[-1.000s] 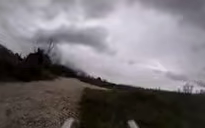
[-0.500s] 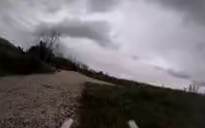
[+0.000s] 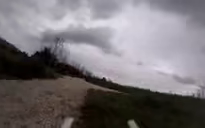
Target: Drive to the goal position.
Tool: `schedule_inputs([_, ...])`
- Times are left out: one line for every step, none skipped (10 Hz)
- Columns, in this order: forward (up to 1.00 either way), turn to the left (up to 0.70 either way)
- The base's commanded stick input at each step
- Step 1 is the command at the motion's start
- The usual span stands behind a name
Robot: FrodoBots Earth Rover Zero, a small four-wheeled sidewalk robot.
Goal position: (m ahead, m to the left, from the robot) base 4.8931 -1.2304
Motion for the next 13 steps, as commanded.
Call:
schedule_inputs([0.46, 0.46])
schedule_inputs([0.46, 0.46])
schedule_inputs([0.46, 0.46])
schedule_inputs([0.46, 0.31])
schedule_inputs([0.46, 0.06])
schedule_inputs([0.43, 0.0])
schedule_inputs([0.43, 0.0])
schedule_inputs([0.43, 0.0])
schedule_inputs([0.43, 0.0])
schedule_inputs([0.41, 0.0])
schedule_inputs([0.4, 0.0])
schedule_inputs([0.4, 0.0])
schedule_inputs([0.4, 0.0])
